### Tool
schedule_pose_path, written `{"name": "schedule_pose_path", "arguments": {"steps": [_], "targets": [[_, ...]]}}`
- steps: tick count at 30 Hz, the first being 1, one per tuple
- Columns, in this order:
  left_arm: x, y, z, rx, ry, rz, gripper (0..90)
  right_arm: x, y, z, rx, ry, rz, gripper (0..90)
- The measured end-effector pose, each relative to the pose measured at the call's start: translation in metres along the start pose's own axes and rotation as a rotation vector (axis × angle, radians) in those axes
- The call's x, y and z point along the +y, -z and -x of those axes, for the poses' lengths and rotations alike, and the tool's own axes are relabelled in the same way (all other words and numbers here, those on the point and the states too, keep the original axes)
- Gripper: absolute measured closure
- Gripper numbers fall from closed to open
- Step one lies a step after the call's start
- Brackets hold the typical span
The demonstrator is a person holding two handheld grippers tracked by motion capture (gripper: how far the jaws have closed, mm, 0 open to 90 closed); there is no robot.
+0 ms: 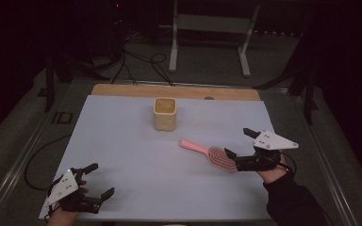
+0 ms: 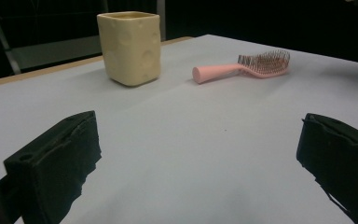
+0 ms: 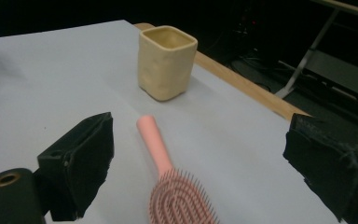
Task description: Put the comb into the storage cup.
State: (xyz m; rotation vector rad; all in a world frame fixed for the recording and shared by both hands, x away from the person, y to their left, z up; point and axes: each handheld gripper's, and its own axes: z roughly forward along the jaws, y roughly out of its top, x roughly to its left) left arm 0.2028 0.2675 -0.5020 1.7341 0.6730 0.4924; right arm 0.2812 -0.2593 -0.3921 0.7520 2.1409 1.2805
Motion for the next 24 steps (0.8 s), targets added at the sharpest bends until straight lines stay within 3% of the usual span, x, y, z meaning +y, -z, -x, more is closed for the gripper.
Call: {"name": "schedule_pose_path", "arguments": {"steps": [13, 24], "targets": [[0.000, 0.000, -0.001, -0.008, 0.009, 0.000, 0.0, 0.023, -0.037, -0.002, 0.056, 0.024, -0.019, 8.3], [0.001, 0.000, 0.000, -0.013, 0.011, -0.003, 0.0, 0.030, -0.069, -0.008, 0.115, 0.032, -0.055, 8.3]]}}
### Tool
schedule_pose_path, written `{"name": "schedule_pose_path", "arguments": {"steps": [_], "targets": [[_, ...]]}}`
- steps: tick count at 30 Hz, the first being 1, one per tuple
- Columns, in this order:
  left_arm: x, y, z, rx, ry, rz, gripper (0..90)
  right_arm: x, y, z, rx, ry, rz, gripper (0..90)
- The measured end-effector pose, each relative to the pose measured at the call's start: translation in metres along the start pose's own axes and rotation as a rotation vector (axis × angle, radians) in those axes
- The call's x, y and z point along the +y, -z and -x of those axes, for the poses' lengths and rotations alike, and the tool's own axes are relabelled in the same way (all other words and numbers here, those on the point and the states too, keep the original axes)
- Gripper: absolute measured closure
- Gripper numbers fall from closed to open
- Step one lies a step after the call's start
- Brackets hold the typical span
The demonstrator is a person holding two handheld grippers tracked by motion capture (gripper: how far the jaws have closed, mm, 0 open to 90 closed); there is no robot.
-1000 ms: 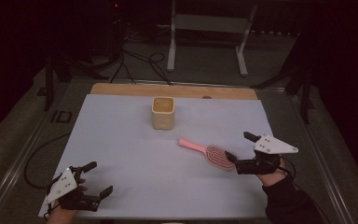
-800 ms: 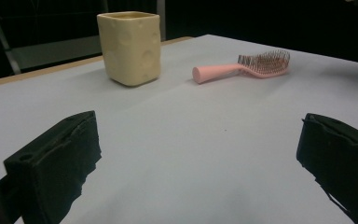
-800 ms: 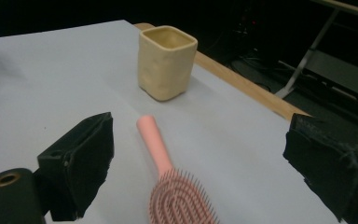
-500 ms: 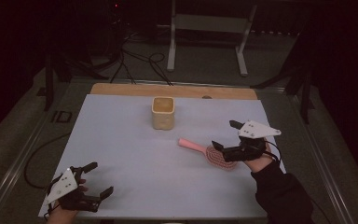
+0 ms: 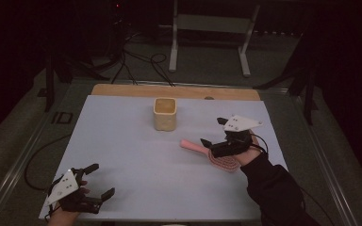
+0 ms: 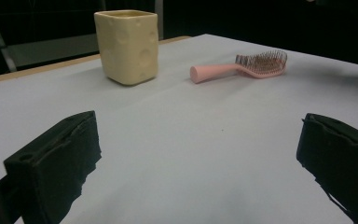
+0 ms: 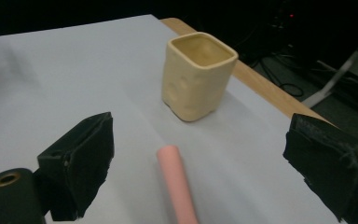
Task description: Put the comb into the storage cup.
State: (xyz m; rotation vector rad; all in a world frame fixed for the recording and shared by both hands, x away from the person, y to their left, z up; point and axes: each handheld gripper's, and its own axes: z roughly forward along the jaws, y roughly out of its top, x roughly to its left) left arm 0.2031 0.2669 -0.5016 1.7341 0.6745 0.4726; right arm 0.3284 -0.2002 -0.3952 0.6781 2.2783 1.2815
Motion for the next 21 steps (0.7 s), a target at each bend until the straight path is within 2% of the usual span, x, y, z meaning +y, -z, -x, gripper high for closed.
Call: {"name": "schedule_pose_path", "arguments": {"steps": [11, 15, 16, 21], "targets": [[0.000, 0.000, 0.000, -0.003, 0.005, 0.001, 0.0, -0.003, -0.030, 0.000, 0.055, -0.022, -0.043, 9.1], [0.000, 0.000, 0.000, -0.003, 0.006, 0.000, 0.0, -0.003, -0.035, 0.000, 0.057, -0.025, -0.055, 9.7], [0.000, 0.000, 0.000, 0.001, 0.001, 0.002, 0.0, -0.006, -0.043, 0.003, 0.069, -0.031, -0.074, 14.2], [0.000, 0.000, -0.001, -0.001, 0.008, 0.003, 0.0, -0.011, -0.053, 0.005, 0.074, -0.047, -0.098, 18.1]]}}
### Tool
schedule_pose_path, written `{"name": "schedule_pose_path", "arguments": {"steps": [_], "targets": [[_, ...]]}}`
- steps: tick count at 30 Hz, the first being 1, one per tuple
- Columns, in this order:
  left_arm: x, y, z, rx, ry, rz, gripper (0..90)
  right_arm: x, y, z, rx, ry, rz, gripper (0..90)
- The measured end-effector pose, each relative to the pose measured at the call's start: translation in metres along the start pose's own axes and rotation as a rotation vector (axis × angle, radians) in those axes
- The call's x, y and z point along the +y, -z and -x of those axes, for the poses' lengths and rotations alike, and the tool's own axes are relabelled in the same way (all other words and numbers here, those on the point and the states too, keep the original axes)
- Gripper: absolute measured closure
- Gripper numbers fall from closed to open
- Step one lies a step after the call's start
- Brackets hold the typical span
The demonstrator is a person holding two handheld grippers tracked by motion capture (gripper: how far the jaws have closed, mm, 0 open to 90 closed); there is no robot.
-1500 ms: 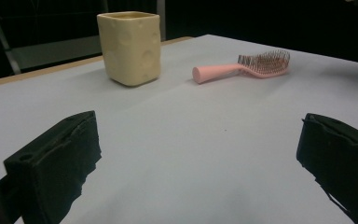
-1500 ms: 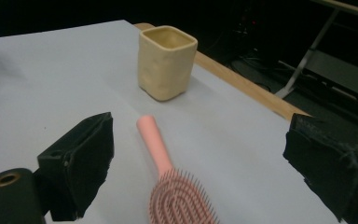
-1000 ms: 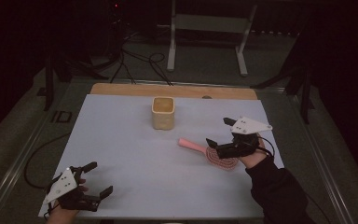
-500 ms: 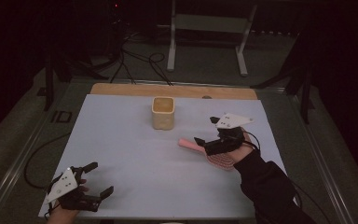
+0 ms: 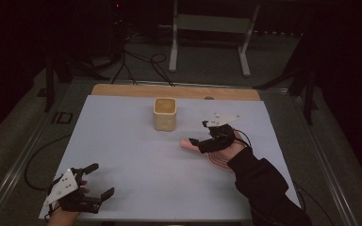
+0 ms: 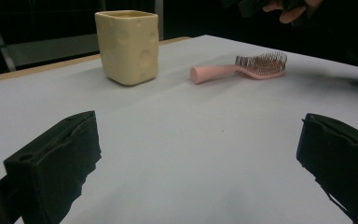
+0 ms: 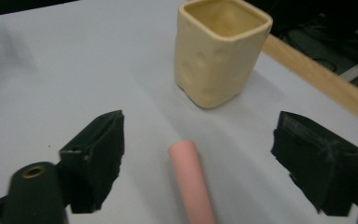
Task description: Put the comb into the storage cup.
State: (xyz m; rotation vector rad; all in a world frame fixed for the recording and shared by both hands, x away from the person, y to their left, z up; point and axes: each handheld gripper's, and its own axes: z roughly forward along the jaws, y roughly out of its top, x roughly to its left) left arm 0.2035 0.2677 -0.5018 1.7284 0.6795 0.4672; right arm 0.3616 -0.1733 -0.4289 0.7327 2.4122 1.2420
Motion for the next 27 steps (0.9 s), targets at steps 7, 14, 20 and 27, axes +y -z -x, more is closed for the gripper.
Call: {"name": "schedule_pose_path", "arguments": {"steps": [7, 14, 20, 27], "targets": [[0.000, -0.001, 0.000, -0.003, -0.001, -0.004, 0.0, -0.008, -0.020, 0.005, -0.018, -0.024, -0.077, 39.3], [0.000, -0.001, 0.000, -0.004, 0.004, -0.003, 0.0, -0.013, -0.040, 0.005, -0.055, -0.005, -0.178, 56.7], [0.000, 0.000, -0.001, -0.005, 0.007, -0.003, 0.0, -0.015, -0.056, 0.007, -0.107, -0.022, -0.245, 71.1], [-0.001, 0.000, -0.001, -0.012, 0.017, 0.001, 0.0, -0.018, -0.070, 0.010, -0.140, 0.001, -0.327, 87.3]]}}
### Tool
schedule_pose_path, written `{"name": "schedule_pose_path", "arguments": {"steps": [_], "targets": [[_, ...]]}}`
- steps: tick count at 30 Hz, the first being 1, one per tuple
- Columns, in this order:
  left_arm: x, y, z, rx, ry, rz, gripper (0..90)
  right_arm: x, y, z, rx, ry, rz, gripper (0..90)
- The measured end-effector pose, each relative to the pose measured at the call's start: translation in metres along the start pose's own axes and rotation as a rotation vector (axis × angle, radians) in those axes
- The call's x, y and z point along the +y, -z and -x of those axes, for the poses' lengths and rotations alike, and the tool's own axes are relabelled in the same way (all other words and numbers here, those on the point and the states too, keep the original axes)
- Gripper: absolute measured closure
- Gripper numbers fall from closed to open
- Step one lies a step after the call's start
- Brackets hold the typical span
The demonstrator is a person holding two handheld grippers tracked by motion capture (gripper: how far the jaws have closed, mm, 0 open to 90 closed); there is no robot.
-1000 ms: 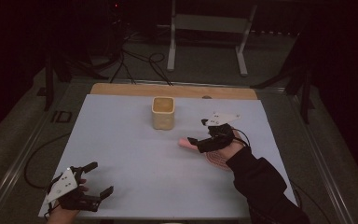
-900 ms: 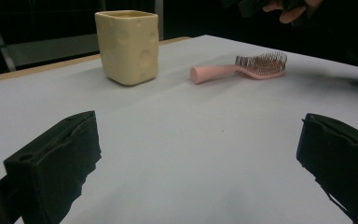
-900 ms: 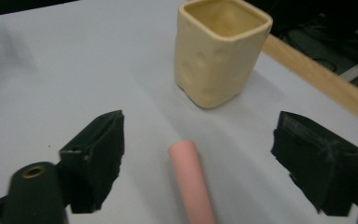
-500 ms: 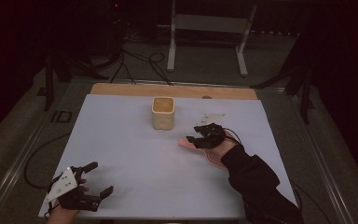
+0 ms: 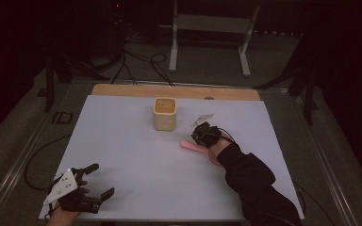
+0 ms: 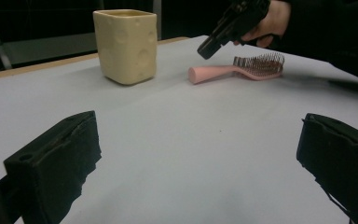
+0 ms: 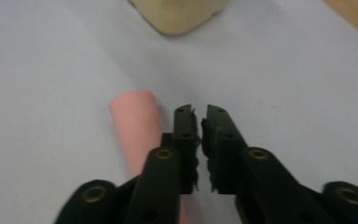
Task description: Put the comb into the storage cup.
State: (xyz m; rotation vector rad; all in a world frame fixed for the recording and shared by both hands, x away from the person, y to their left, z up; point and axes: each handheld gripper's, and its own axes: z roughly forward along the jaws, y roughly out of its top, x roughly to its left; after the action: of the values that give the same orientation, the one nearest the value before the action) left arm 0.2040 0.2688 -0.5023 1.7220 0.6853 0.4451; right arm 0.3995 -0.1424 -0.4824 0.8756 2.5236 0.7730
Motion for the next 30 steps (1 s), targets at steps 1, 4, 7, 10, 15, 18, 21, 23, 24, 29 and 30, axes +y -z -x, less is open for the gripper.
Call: {"name": "schedule_pose_path", "arguments": {"steps": [1, 4, 7, 10, 15, 18, 21, 23, 24, 29, 30], "targets": [[0.000, 0.000, 0.000, 0.000, -0.001, 0.000, 0.0, 0.000, -0.002, 0.000, 0.000, 0.004, -0.010, 89.0], [0.000, -0.001, 0.000, -0.002, -0.006, -0.003, 0.0, 0.000, -0.007, -0.002, 0.003, 0.009, -0.033, 90.0], [0.000, -0.001, 0.001, 0.001, -0.010, -0.005, 0.0, 0.001, -0.010, -0.003, -0.007, -0.009, -0.046, 90.0], [0.000, -0.001, 0.001, 0.002, -0.010, -0.004, 0.0, 0.001, -0.012, -0.004, 0.003, -0.005, -0.071, 90.0], [0.000, -0.001, 0.001, 0.004, -0.013, -0.005, 0.0, -0.001, -0.015, -0.007, 0.010, -0.011, -0.088, 90.0], [0.000, -0.001, 0.001, 0.004, -0.013, -0.007, 0.0, -0.002, -0.013, -0.008, 0.027, -0.015, -0.087, 90.0], [0.000, -0.001, 0.001, 0.002, -0.013, -0.008, 0.0, -0.003, -0.011, -0.013, 0.039, 0.006, -0.091, 90.0], [0.000, -0.001, 0.002, 0.004, -0.014, -0.009, 0.0, -0.003, -0.009, -0.017, 0.056, 0.013, -0.091, 90.0], [0.000, -0.001, 0.002, 0.003, -0.014, -0.008, 0.0, -0.003, -0.008, -0.020, 0.061, 0.019, -0.092, 90.0], [0.000, -0.001, 0.001, 0.004, -0.009, -0.005, 0.0, -0.005, -0.003, -0.035, 0.093, 0.056, -0.101, 90.0], [0.000, -0.001, 0.001, 0.004, -0.009, -0.006, 0.0, -0.006, -0.002, -0.037, 0.099, 0.062, -0.099, 90.0]]}}
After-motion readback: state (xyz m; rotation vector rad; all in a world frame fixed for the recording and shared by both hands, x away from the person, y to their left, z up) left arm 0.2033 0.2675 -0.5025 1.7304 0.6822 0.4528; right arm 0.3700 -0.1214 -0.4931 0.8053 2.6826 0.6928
